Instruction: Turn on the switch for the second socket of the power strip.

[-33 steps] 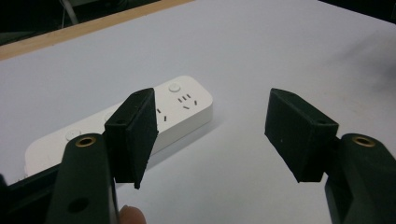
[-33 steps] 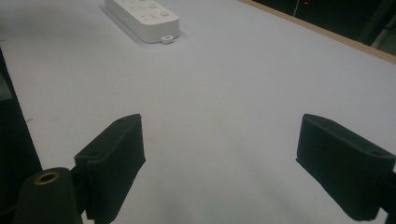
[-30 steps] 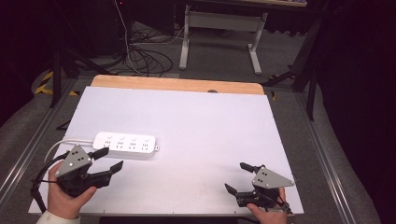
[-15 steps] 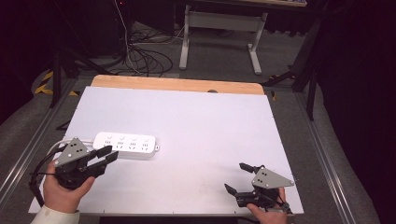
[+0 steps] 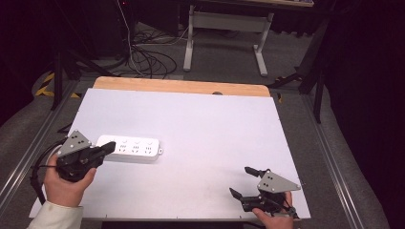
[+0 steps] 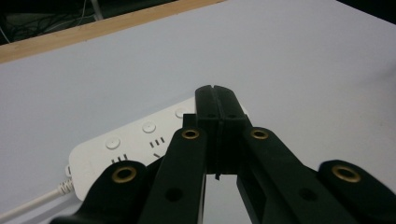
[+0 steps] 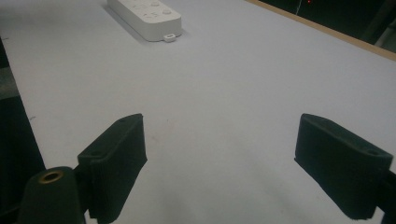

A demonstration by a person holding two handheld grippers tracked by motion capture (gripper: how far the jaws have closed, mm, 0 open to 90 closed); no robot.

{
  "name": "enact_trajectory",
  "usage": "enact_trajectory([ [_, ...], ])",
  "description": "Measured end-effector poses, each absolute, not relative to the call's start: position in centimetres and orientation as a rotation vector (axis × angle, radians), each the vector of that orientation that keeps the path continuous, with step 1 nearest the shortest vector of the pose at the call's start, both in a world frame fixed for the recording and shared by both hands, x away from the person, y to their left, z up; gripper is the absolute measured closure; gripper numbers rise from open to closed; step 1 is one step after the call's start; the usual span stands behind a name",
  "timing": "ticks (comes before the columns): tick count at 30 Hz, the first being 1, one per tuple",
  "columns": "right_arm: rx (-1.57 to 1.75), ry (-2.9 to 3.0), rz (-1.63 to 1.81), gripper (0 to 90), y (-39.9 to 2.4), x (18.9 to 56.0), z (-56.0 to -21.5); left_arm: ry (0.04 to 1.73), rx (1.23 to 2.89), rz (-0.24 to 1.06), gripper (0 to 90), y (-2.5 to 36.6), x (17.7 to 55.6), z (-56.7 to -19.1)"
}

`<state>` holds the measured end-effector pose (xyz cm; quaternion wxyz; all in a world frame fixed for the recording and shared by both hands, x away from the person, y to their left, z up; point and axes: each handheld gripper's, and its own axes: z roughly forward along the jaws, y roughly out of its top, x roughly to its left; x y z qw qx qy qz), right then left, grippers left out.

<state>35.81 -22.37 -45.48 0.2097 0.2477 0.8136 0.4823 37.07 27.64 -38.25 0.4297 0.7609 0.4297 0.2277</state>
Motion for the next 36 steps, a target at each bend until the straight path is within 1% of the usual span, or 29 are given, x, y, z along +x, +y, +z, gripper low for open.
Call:
enact_trajectory([
  [3,0.695,2.265,1.339,16.8,-22.4,35.8,-45.5,1.084,1.907,0.555,89.9,27.7,37.6,-38.2],
  [8,0.697,2.265,1.340,16.8,-22.4,35.8,-45.5,1.115,1.910,0.476,89.9,27.8,38.9,-38.5],
  [17,0.699,2.265,1.343,16.8,-22.4,35.8,-45.5,1.197,1.907,0.506,89.9,27.8,41.4,-39.6],
  [19,0.702,2.264,1.345,16.8,-22.4,35.8,-45.5,1.203,1.902,0.523,89.9,28.0,41.9,-39.8],
  [24,0.696,2.264,1.344,16.8,-22.4,35.9,-45.6,1.200,1.878,0.516,89.9,28.2,42.7,-40.6],
  [27,0.697,2.264,1.344,16.8,-22.4,35.9,-45.6,1.196,1.898,0.567,89.8,28.5,43.4,-41.5],
  [36,0.694,2.265,1.343,16.8,-22.4,35.9,-45.6,1.212,1.894,0.569,89.9,29.2,44.7,-44.0],
])
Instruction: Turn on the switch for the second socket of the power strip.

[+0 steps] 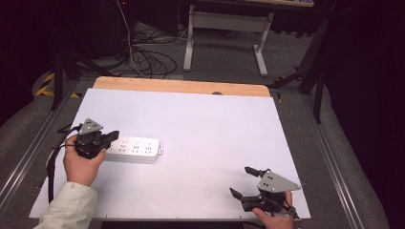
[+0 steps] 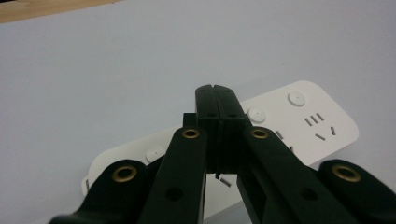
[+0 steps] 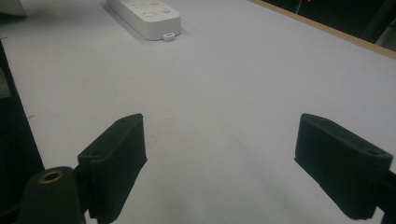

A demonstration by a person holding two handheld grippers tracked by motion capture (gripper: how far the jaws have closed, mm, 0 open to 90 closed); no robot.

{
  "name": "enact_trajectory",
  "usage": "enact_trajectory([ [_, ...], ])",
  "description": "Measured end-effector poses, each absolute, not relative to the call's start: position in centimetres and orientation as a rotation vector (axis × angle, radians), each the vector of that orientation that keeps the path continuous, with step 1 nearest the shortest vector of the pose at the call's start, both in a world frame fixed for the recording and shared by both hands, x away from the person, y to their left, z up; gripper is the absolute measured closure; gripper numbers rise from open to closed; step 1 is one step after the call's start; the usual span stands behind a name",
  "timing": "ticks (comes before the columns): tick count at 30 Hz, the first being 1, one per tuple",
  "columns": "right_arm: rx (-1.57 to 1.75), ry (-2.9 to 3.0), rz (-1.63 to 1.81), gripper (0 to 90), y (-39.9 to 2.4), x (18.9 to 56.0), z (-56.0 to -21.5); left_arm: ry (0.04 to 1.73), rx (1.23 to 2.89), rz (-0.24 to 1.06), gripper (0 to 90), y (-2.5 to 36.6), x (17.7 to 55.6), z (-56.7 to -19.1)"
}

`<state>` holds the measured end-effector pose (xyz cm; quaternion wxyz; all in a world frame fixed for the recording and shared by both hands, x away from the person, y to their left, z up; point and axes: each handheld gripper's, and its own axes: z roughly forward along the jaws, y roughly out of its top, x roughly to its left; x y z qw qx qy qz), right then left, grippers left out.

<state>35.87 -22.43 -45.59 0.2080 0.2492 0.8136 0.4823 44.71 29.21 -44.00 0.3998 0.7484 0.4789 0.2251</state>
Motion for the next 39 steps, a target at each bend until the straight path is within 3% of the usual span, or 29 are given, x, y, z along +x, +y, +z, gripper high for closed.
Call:
enact_trajectory([
  [39,0.694,2.269,1.339,16.8,-22.5,35.9,-45.6,1.199,1.924,0.540,89.9,28.4,46.4,-47.3],
])
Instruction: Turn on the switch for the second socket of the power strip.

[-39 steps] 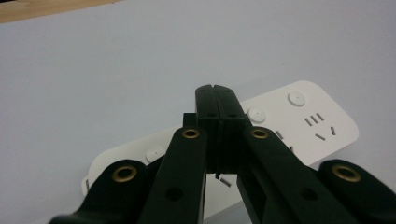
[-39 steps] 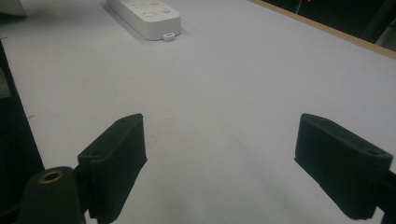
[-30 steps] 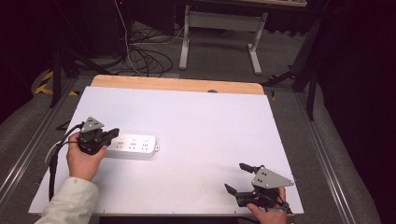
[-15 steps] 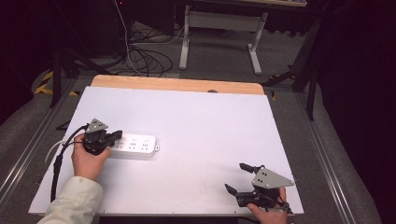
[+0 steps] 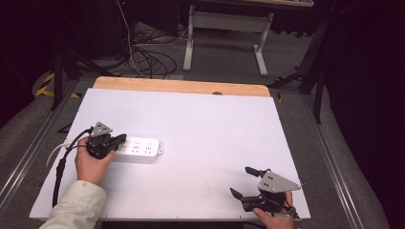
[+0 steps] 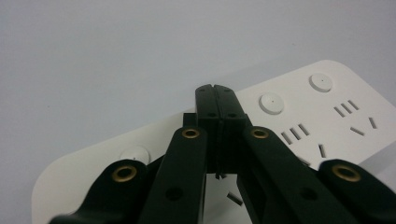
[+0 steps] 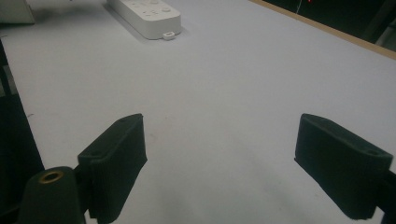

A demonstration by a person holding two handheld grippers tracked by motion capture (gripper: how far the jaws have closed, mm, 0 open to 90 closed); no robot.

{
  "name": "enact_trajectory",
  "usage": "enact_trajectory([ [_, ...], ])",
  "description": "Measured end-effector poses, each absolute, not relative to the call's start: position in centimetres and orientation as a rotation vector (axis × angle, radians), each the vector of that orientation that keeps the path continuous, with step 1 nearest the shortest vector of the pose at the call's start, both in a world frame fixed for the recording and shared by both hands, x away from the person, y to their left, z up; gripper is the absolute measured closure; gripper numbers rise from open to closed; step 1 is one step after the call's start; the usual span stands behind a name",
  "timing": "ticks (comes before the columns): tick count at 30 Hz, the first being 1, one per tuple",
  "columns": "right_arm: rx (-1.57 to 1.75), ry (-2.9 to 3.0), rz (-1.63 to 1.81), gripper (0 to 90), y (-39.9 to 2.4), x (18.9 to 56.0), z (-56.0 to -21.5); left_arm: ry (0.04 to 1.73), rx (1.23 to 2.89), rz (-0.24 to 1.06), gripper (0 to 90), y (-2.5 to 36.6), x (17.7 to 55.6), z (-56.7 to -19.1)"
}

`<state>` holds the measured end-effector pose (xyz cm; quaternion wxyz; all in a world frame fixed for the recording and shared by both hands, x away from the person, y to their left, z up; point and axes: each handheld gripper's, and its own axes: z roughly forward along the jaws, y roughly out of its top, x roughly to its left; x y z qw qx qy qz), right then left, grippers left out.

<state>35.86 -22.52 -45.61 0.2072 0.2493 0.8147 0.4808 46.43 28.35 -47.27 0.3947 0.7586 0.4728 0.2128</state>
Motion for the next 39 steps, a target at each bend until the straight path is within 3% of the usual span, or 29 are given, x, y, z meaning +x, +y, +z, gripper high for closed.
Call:
enact_trajectory([
  [39,0.692,2.274,1.330,17.1,-22.52,35.84,-45.66,1.240,1.907,0.536,90.0,28.12,46.28,-47.50],
])
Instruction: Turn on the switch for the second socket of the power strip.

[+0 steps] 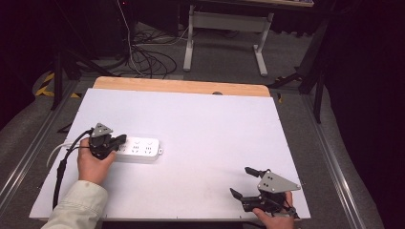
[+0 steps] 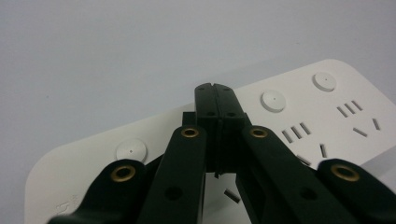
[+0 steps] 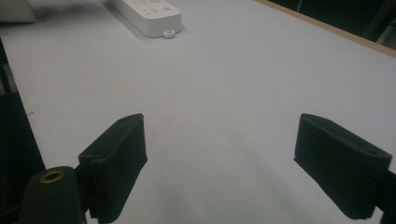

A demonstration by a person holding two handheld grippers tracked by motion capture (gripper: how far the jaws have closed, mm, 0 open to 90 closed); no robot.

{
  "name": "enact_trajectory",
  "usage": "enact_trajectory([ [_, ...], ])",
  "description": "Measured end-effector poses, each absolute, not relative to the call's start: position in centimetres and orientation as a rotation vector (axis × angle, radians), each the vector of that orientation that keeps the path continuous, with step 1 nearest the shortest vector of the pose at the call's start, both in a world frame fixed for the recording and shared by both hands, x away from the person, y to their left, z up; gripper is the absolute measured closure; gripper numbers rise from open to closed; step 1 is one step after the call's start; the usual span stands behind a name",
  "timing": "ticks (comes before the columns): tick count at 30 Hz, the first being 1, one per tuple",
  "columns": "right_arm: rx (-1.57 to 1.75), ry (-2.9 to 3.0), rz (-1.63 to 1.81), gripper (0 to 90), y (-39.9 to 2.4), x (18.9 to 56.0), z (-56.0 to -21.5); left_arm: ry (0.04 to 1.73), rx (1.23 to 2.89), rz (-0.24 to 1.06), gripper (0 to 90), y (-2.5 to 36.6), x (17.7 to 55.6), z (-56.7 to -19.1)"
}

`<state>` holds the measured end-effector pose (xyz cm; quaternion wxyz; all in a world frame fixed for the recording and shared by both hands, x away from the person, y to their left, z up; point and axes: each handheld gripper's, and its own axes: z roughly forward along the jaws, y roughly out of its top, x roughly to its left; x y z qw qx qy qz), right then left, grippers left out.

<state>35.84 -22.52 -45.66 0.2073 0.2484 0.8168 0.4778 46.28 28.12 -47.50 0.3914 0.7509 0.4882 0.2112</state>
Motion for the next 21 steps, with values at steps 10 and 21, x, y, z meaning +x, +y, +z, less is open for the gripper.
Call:
enact_trajectory([
  [10,0.688,2.277,1.326,17.2,-22.46,35.77,-45.66,1.251,1.898,0.524,90.0,28.20,46.34,-47.57],
  [21,0.686,2.281,1.325,17.2,-22.45,35.77,-45.68,1.269,1.895,0.502,90.0,28.26,46.46,-47.50],
])
